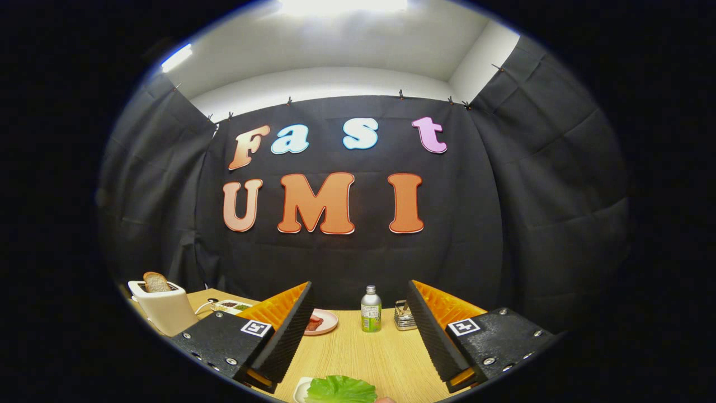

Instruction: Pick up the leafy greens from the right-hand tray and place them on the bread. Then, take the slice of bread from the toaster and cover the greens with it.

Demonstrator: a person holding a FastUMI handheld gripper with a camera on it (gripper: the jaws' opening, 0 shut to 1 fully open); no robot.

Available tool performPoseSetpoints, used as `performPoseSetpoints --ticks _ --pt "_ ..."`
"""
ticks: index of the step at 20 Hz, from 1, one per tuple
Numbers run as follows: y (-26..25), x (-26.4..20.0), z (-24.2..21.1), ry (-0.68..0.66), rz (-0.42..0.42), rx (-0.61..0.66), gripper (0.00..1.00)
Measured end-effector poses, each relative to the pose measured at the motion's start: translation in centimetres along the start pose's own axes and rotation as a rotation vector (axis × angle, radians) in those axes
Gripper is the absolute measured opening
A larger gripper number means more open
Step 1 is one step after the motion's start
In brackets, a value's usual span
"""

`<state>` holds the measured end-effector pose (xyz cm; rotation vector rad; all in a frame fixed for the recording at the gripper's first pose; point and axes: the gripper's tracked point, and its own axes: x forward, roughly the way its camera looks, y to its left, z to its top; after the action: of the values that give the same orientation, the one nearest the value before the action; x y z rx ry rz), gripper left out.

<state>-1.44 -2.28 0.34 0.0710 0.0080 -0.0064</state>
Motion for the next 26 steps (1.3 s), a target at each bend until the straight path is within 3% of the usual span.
performPoseSetpoints --ticks 5,11,20,26 --pt "-0.4 -0.1 -0.5 0.035 -0.024 -0.023 0.99" --pt "1.6 0.1 -2.7 0.116 0.027 -0.002 0.99" --pt "2.0 -0.2 -11.3 0.476 0.027 0.09 0.99" --pt "1.9 -1.6 -16.6 0.698 0.021 -0.002 0.99"
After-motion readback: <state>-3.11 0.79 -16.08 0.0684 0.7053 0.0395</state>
